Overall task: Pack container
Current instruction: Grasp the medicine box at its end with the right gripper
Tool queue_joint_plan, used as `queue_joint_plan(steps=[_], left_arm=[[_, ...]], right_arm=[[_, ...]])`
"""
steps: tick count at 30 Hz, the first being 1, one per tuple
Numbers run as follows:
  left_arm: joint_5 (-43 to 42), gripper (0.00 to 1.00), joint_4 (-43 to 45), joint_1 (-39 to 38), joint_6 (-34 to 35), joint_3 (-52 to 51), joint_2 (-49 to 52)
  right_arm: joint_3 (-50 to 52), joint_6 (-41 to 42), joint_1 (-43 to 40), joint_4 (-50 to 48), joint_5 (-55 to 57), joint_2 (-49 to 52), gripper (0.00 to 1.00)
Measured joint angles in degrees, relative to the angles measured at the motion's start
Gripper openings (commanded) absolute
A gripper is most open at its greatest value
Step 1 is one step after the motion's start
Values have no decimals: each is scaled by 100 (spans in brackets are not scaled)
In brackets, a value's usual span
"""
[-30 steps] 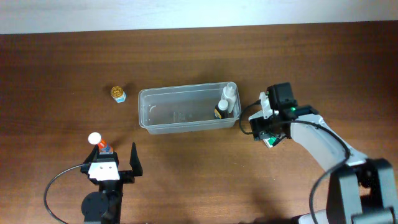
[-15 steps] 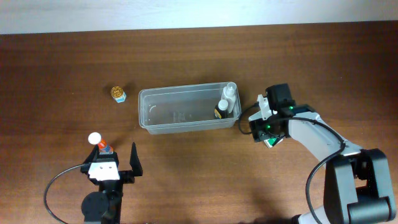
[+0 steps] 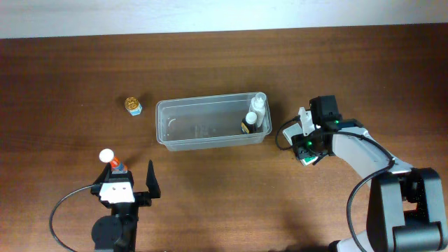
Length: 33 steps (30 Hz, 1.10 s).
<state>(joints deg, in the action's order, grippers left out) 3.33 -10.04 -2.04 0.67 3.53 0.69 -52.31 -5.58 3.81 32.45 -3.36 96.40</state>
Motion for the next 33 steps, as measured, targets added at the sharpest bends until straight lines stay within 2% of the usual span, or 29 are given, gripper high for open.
queue_joint_plan(steps=[9,11,18,25,33], left_arm=[[0,99,0,0,0,0,0],[0,99,0,0,0,0,0],[0,99,0,0,0,0,0],[0,99,0,-2,0,0,0],[0,99,0,0,0,0,0]], right_arm=[[114,420,0,-24,-131,0,57],[157,614,0,-22,-131,0,51],[166,1010,0,-46,-131,0,43],[157,1141,0,-63,-131,0,43],[-463,1152,0,708,-129,-74,43]])
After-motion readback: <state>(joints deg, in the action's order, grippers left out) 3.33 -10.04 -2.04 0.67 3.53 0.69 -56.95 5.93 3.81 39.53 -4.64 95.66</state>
